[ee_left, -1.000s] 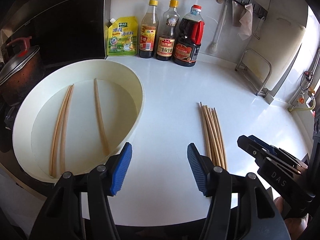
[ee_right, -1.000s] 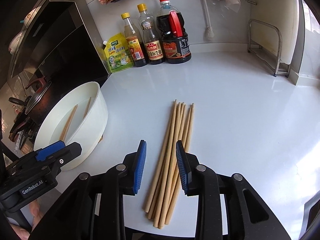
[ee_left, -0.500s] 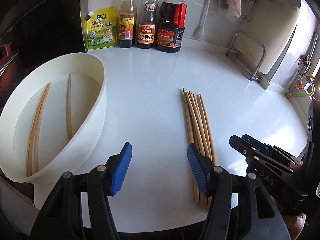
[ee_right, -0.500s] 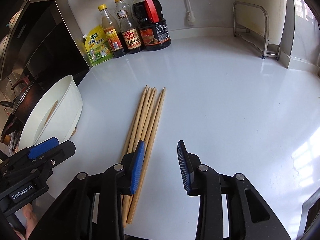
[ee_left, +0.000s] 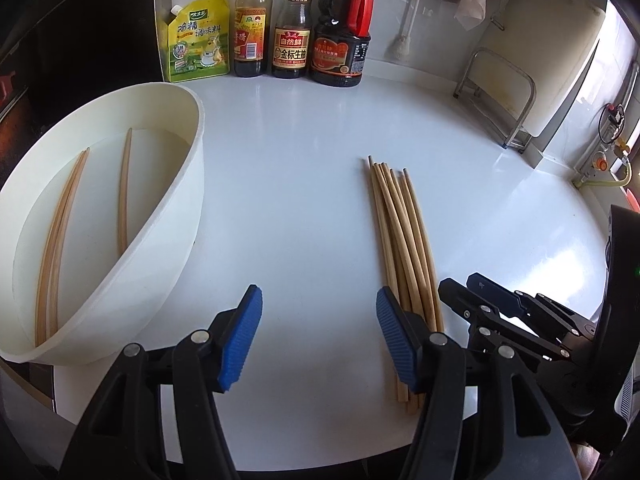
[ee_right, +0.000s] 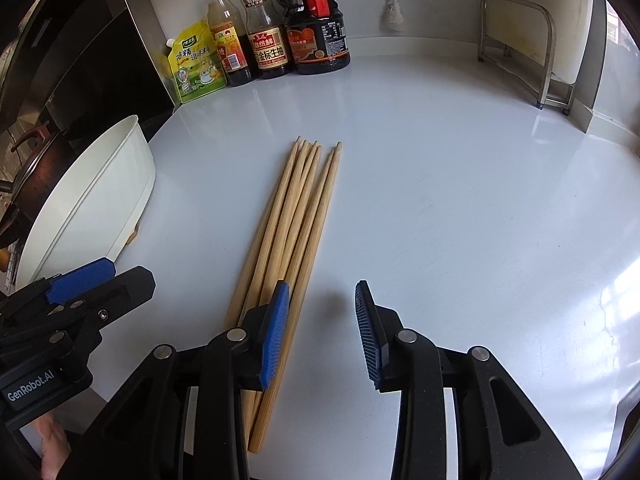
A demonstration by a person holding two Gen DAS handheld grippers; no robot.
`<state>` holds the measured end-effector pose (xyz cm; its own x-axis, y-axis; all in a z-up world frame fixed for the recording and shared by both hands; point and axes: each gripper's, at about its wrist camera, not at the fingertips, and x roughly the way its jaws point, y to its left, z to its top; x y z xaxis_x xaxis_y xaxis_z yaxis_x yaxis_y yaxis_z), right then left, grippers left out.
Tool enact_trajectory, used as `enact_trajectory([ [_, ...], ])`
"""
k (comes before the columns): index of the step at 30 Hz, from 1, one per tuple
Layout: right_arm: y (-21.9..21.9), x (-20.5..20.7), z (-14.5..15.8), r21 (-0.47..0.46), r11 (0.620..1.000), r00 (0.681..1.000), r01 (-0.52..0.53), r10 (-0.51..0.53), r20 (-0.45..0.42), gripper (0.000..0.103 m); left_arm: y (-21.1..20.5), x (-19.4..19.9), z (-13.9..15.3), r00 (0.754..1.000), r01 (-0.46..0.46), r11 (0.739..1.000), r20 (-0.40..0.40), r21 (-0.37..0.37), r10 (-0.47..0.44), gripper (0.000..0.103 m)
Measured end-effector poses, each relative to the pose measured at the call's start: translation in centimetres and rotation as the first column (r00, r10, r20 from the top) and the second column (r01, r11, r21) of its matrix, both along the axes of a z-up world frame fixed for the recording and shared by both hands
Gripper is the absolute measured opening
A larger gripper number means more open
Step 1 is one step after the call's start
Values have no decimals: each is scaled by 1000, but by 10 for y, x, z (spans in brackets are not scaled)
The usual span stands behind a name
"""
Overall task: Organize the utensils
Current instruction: 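Nudge single wooden chopsticks apart from the bundle with both open tools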
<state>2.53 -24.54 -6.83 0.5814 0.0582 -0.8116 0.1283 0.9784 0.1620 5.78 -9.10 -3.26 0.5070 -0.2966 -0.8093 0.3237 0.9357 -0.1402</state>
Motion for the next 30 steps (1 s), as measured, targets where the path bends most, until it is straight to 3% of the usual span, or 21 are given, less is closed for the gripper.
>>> enact_trajectory([
  [30, 0, -2, -4, -94, 996, 999, 2, -6, -37, 33, -9, 2, -19, 999, 11, 1000, -48, 1, -11, 59],
])
